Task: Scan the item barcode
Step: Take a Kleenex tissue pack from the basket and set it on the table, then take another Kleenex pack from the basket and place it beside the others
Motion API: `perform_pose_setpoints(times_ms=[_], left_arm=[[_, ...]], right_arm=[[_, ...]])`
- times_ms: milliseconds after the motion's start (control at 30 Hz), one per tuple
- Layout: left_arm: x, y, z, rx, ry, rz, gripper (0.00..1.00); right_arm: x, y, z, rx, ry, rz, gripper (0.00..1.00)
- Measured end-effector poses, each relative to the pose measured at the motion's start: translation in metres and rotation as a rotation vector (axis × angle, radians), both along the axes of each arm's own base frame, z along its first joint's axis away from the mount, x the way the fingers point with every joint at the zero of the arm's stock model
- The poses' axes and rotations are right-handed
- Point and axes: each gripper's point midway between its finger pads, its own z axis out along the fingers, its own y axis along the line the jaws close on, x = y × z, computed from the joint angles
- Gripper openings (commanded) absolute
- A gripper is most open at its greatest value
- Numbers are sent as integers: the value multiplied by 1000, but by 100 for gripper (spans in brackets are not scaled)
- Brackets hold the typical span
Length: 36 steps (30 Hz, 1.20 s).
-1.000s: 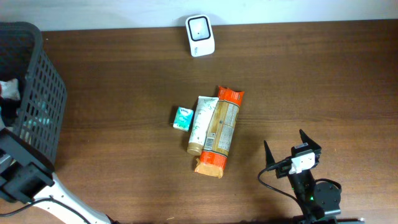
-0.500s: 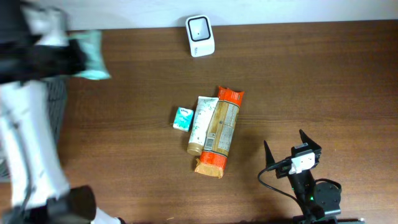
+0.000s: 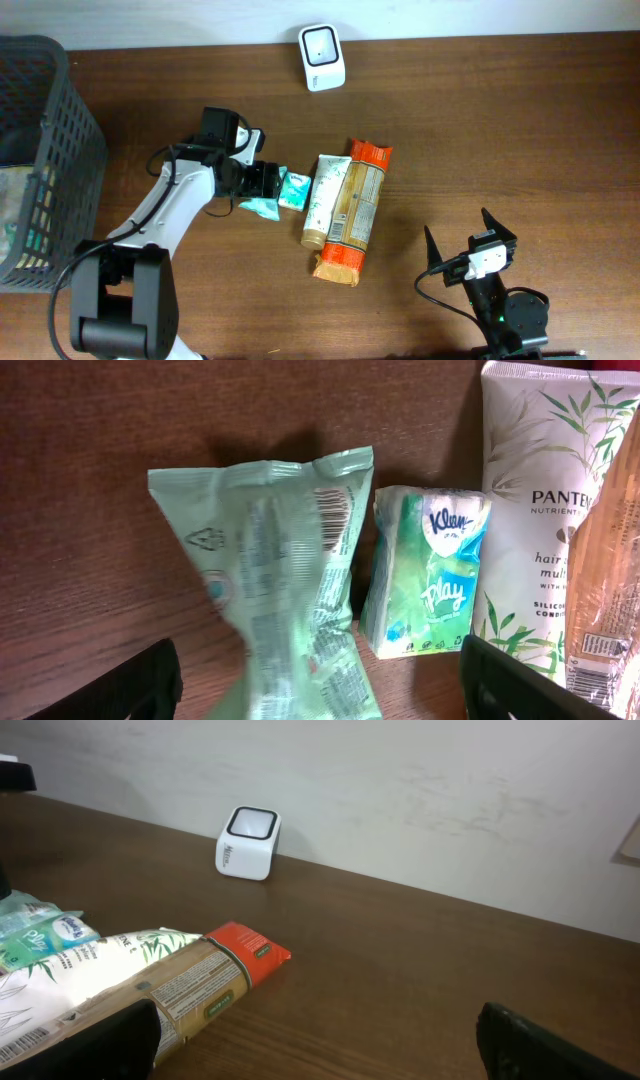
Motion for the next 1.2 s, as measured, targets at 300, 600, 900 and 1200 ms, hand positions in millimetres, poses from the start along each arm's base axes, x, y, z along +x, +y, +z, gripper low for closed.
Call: perform_pose_setpoints(times_ms=[300,600,900,1200], left_arm=[[60,104,255,170,-516,269,99],[-40,342,313,467,-528,973,99],[-106,422,147,489,-62,1138,99],[-101,436,53,485,131,912,84]], right_arm=[[0,0,0,0,0,0,99],[0,0,0,0,0,0,99],[0,0,0,0,0,0,99],[0,0,0,-1,0,0,99]])
